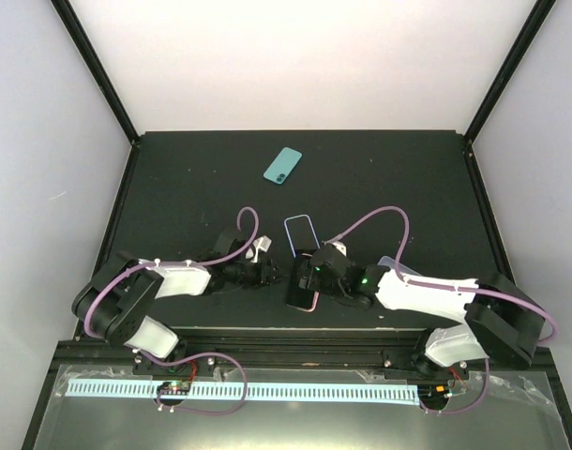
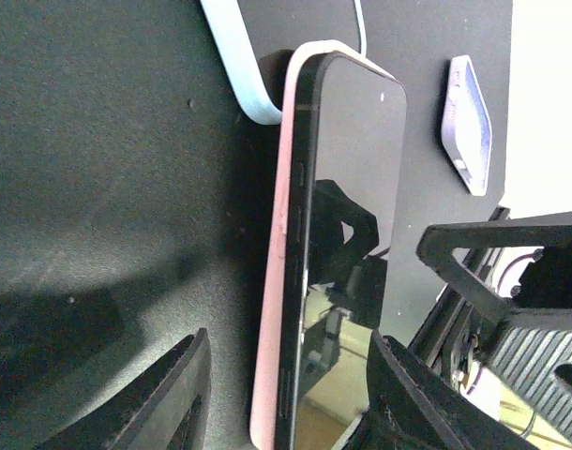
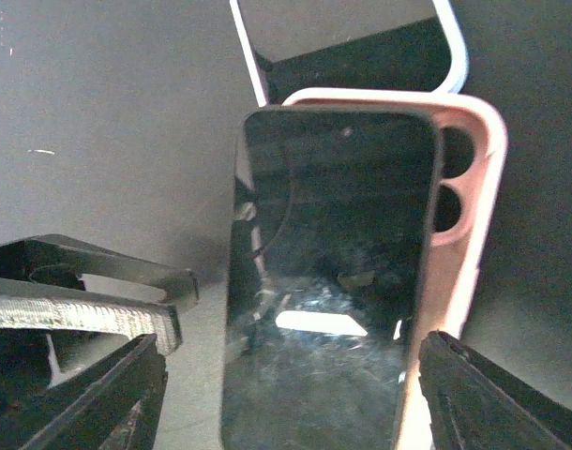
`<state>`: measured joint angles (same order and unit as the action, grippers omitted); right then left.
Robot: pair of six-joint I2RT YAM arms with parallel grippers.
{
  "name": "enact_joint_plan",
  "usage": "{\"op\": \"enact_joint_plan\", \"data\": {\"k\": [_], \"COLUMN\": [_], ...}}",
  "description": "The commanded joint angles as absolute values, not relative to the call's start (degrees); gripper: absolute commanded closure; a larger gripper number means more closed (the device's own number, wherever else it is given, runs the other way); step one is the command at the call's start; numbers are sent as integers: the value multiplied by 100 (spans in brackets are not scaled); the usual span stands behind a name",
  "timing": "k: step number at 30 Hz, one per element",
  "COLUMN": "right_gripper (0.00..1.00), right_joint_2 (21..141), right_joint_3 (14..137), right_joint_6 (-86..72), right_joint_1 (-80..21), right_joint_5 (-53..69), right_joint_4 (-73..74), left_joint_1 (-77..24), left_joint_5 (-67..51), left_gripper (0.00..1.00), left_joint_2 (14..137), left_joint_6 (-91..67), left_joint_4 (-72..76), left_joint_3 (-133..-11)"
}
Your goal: Put the phone into the phone case
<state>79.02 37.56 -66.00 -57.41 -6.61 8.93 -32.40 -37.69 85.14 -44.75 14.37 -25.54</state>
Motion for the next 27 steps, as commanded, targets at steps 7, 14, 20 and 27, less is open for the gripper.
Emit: {"op": "enact_joint_plan", "data": {"k": [7,14,20,27], "right_gripper": [35,43,47,53], "right_joint_2": [7490,7734,7978,8297], "right_joint_3": [3216,2937,2865,2855], "right_joint_6": [-6114,-6082,-5959,-5575], "right_joint_1": [-5353,-5175,-5128,-5132], "right_joint_5": [-946,-612,-427,230], "right_joint_4": [641,97,-156,-705], "left_joint_1": [-3300,-3373,-3457,-3571], "left_joint_5": [-3554,-3564,-3571,-3428], "left_gripper": [53,56,62,74], "left_joint_2": [8735,8913,9031,8976], "left_joint_6": [-4081,-4056,-4053,-4086], "left_joint_4": [1301,1327,1297,1042], "left_joint_3": [-2923,-3025,-3128,-3209]}}
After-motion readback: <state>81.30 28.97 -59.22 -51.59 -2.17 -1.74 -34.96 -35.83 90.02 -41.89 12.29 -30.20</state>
